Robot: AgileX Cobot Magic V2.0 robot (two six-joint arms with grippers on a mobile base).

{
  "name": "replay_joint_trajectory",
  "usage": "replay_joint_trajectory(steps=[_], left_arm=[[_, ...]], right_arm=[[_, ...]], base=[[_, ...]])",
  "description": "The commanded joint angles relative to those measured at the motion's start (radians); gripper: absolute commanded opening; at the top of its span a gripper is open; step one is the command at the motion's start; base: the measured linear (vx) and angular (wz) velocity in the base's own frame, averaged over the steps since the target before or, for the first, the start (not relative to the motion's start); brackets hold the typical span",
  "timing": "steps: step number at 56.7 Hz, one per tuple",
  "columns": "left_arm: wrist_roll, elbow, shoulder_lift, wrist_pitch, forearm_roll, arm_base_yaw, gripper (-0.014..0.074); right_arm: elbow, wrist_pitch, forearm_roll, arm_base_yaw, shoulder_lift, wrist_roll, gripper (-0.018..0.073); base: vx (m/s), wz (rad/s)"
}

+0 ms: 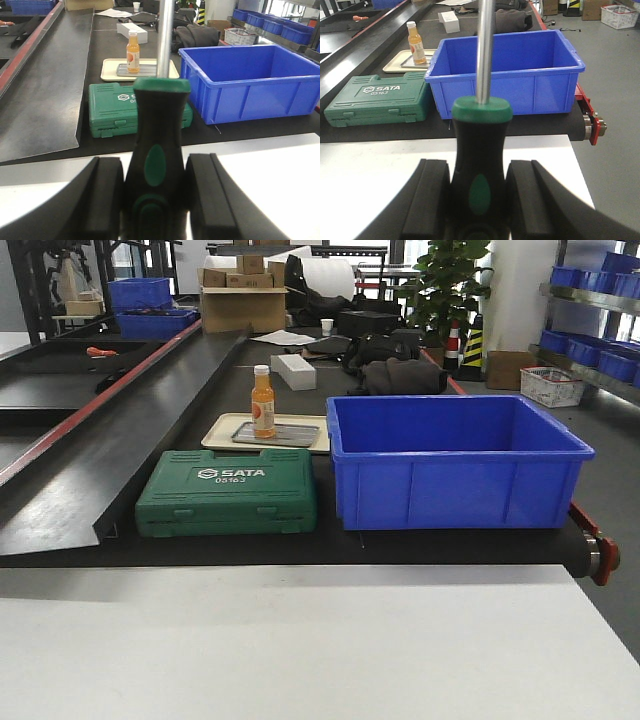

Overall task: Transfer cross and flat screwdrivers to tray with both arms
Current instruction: 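Drive the base away from the table holding both screwdrivers upright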

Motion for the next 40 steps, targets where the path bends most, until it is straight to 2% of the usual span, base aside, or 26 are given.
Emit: replay_joint_trajectory(steps=[1,16,40], left_arm=[[-0.002,-0.026,-0.002,-0.089,-0.013,-0.007,0.0],[-0.002,-0.026,-0.003,-0.088,-0.013,-0.007,0.0],[-0.002,-0.026,-0.005,-0.088,-0.013,-0.007,0.0]], right_arm=[[-0.027,-0.093,-0.003,0.0,0.003,-0.003,-0.0008],[-0.027,-0.096,-0.003,0.0,0.007,-0.003,-0.0008],[-0.027,-0.096,-0.003,0.0,0.007,-0.003,-0.0008]], base=[[-0.02,-0.03],[-0.09,-0.08],[-0.23,-0.18]])
